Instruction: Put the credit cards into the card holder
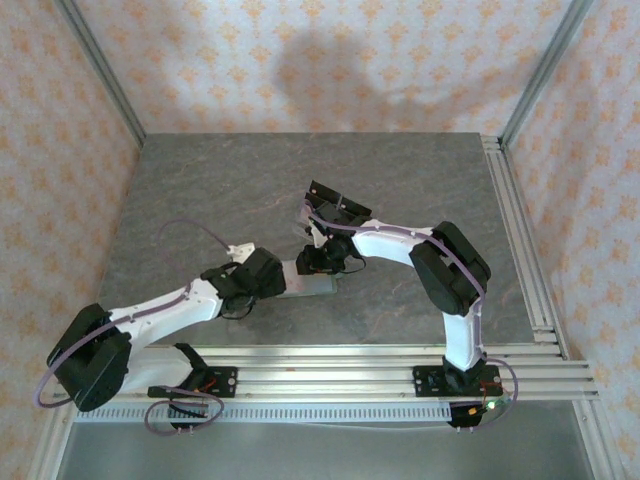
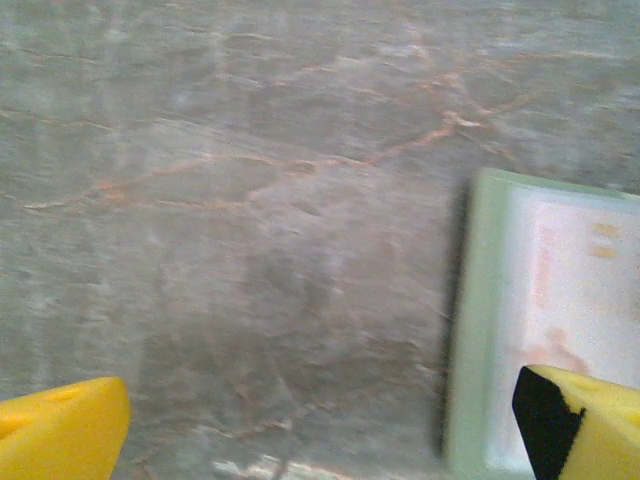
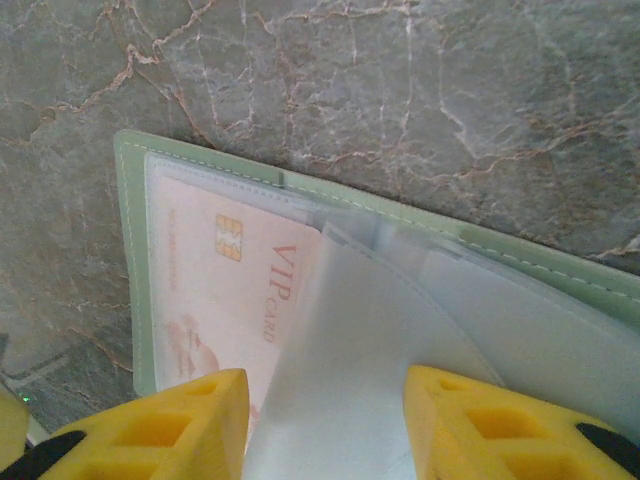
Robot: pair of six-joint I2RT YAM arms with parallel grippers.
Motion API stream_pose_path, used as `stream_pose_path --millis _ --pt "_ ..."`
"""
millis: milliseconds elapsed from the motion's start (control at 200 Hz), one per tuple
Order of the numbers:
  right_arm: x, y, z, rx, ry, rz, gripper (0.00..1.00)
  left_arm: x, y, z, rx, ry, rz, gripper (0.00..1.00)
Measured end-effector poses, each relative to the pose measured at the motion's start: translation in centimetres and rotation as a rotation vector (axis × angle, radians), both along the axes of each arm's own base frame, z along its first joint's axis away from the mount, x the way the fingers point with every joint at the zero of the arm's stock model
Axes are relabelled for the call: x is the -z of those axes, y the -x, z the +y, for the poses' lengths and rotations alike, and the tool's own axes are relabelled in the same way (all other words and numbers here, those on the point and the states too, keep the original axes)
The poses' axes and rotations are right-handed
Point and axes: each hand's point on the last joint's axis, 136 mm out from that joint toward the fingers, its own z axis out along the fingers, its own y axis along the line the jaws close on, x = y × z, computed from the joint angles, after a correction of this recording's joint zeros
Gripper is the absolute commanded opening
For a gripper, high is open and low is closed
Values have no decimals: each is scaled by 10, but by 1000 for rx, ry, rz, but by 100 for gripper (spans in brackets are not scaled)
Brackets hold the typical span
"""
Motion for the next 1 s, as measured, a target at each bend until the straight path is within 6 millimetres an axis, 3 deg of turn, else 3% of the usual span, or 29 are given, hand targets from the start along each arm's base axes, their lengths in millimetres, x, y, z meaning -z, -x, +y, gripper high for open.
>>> stream_pose_path --millis 285,996 --pt "0 -1 3 13 -14 5 45 2 5 -40 115 58 -14 100" --pt "-1 -2 5 13 -25 5 45 18 -8 -65 156 24 14 100"
